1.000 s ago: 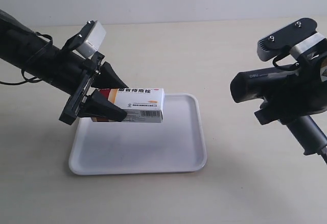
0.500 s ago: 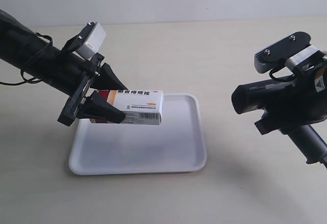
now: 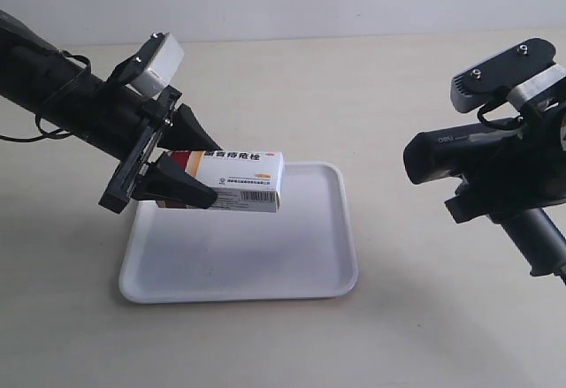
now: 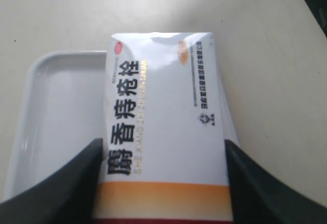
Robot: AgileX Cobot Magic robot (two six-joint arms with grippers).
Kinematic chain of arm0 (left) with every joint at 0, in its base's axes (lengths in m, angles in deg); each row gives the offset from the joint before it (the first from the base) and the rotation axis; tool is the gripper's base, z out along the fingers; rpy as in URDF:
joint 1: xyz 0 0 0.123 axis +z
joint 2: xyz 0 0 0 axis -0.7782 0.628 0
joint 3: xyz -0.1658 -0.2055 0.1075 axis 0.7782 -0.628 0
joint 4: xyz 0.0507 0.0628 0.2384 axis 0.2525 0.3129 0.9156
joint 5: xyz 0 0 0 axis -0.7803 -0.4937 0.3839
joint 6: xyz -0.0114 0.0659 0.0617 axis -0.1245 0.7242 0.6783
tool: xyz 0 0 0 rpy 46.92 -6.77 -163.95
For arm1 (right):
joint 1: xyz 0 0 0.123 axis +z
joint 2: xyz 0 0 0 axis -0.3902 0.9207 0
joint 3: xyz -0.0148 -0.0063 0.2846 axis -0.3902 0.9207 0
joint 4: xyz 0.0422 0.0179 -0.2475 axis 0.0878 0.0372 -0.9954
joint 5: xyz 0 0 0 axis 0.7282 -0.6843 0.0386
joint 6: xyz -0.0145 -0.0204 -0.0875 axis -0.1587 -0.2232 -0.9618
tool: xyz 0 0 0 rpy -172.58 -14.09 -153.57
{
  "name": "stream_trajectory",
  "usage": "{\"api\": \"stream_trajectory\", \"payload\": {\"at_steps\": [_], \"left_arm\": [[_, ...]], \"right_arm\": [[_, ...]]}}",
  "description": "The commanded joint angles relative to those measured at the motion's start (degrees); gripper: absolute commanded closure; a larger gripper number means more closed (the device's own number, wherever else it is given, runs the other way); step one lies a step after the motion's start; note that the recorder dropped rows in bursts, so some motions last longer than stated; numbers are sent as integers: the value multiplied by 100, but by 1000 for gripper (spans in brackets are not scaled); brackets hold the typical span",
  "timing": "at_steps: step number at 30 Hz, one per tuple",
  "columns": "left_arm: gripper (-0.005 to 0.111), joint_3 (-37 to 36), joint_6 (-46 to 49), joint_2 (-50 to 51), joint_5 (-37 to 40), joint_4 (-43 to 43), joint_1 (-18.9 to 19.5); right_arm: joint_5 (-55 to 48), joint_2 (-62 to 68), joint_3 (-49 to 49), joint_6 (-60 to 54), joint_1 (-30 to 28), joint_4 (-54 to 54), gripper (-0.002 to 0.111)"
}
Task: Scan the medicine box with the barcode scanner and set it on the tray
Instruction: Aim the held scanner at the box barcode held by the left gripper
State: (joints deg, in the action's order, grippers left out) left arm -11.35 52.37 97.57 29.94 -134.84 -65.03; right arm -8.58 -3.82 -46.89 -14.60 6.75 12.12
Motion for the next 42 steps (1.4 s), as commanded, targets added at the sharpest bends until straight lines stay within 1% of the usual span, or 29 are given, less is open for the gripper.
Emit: {"api": "stream_trajectory", "payload": {"at_steps": [1, 6, 8, 15, 17, 20, 24, 27, 30, 34, 37, 39, 42], "left_arm": [[107, 100, 5, -11, 165, -4, 12], [107, 100, 5, -21, 165, -14, 12], [107, 100, 5, -21, 174, -4, 12], [107, 100, 5, -21, 174, -4, 12], [107, 100, 5, -21, 121, -3, 12], [107, 100, 5, -21, -6, 25, 12], [107, 100, 5, 56, -409, 42, 12], [107, 100, 5, 145, -574, 42, 12], [107, 100, 5, 145, -625, 17, 12], [107, 100, 5, 145, -1069, 43, -89], [107, 100, 5, 145, -963, -167, -221], [107, 135, 5, 145, -809, -72, -265], [107, 230, 5, 145, -327, 19, -265]], "right_arm": [[61, -42, -9, -68, -13, 124, 108], [97, 95, -9, -202, -13, 268, 108], [97, 240, -9, -174, -13, 76, 108], [208, 407, -9, 1364, -13, -1535, 108], [171, 407, -9, 1728, -13, -1837, 108], [131, 357, -9, 1728, -13, -1837, 108], [-98, -133, -9, 1728, -13, -1782, 108], [-98, -451, -9, 1473, -13, -1532, 108], [-98, -326, -9, 1473, -13, -1532, 108], [-77, 40, -9, 1473, -13, -1532, 108], [-60, 325, -9, 1498, -13, -1532, 108], [-1, 470, -9, 1498, -13, -1532, 108], [58, 532, -9, 1498, -13, -1532, 108]]}}
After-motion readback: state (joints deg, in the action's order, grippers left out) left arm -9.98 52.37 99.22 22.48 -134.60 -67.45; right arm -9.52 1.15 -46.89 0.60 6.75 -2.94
